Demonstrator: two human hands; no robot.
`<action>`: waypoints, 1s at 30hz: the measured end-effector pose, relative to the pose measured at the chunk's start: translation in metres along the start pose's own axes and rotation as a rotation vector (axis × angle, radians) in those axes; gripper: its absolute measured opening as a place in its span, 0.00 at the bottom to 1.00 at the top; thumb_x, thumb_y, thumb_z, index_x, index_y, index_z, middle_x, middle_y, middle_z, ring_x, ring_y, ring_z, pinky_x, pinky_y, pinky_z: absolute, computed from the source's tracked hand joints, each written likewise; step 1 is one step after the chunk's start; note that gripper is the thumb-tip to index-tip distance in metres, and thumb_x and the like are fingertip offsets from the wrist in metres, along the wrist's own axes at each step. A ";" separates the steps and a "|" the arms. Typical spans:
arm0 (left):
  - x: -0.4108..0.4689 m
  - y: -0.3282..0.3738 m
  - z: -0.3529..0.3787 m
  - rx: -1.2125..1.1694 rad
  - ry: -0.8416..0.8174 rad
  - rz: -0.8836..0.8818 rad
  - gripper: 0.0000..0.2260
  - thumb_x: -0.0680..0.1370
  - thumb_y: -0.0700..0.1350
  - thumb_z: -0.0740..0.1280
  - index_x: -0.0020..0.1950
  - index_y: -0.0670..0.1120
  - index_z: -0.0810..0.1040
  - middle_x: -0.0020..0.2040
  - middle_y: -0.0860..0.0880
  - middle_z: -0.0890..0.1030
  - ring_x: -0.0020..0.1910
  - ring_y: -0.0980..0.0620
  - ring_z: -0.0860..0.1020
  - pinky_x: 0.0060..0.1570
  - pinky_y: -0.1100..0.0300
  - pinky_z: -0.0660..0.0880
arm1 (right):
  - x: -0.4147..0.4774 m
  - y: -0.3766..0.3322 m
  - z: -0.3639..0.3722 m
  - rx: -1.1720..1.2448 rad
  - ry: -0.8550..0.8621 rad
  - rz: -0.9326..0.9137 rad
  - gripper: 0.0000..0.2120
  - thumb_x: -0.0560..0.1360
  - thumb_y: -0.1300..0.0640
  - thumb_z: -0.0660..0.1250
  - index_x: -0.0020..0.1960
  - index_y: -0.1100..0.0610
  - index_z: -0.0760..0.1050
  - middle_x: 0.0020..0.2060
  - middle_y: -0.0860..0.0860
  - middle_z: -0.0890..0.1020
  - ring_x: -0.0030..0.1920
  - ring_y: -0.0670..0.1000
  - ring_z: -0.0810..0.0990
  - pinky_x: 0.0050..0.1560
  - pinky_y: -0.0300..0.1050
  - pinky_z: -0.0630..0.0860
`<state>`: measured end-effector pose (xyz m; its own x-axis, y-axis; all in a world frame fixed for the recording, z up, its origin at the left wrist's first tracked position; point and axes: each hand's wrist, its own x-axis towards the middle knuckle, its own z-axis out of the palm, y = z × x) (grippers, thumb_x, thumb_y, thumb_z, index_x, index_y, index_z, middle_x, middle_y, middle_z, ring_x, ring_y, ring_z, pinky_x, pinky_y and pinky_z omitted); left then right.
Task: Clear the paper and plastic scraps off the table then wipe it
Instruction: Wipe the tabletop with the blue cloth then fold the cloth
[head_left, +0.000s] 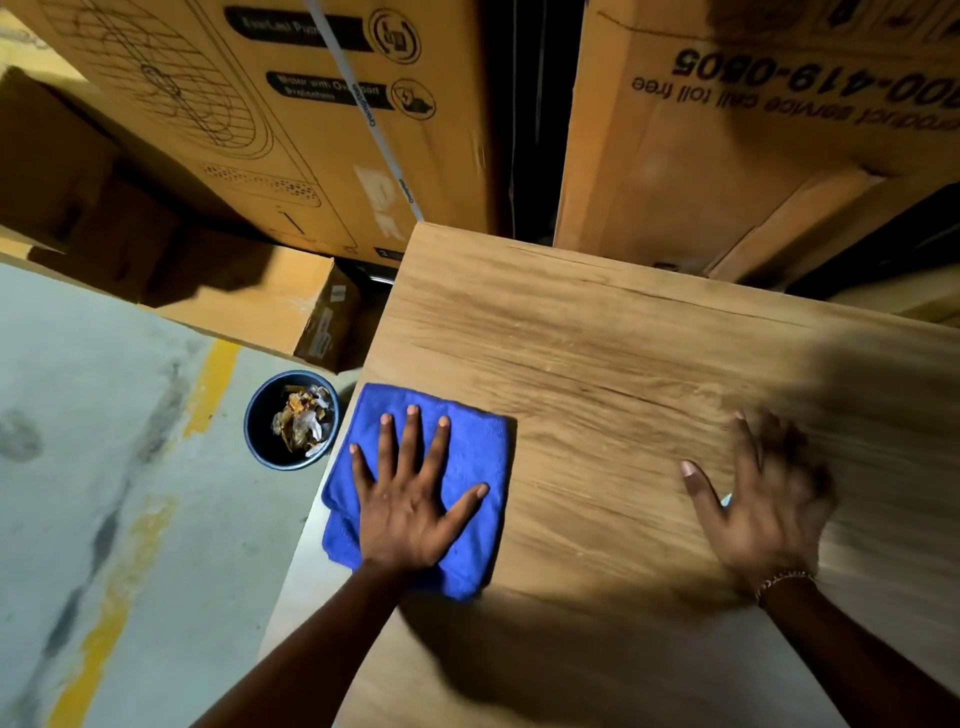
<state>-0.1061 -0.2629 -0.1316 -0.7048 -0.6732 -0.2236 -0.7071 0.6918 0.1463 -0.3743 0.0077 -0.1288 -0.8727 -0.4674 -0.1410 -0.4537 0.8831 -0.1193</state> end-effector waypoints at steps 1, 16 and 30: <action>0.018 0.006 -0.003 -0.009 -0.003 -0.001 0.41 0.77 0.77 0.50 0.85 0.60 0.46 0.86 0.50 0.45 0.85 0.43 0.41 0.78 0.29 0.45 | -0.001 -0.001 0.001 0.005 0.009 0.009 0.39 0.76 0.30 0.52 0.81 0.49 0.58 0.82 0.53 0.57 0.81 0.61 0.55 0.73 0.71 0.56; 0.229 0.077 -0.039 -0.042 0.046 0.020 0.41 0.77 0.78 0.47 0.85 0.59 0.50 0.86 0.49 0.49 0.85 0.41 0.45 0.77 0.28 0.45 | 0.001 -0.002 -0.005 -0.027 0.009 0.015 0.40 0.74 0.29 0.52 0.80 0.49 0.63 0.80 0.56 0.63 0.80 0.61 0.60 0.72 0.68 0.59; 0.120 0.050 -0.023 -0.057 0.049 0.012 0.39 0.78 0.77 0.48 0.85 0.60 0.48 0.86 0.50 0.47 0.85 0.43 0.43 0.78 0.29 0.44 | -0.003 0.002 0.002 -0.025 -0.009 -0.001 0.39 0.76 0.27 0.50 0.82 0.47 0.57 0.83 0.52 0.54 0.82 0.59 0.53 0.72 0.70 0.57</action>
<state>-0.2269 -0.3154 -0.1285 -0.7143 -0.6777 -0.1747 -0.6996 0.6850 0.2033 -0.3720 0.0106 -0.1310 -0.8708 -0.4682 -0.1499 -0.4588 0.8835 -0.0943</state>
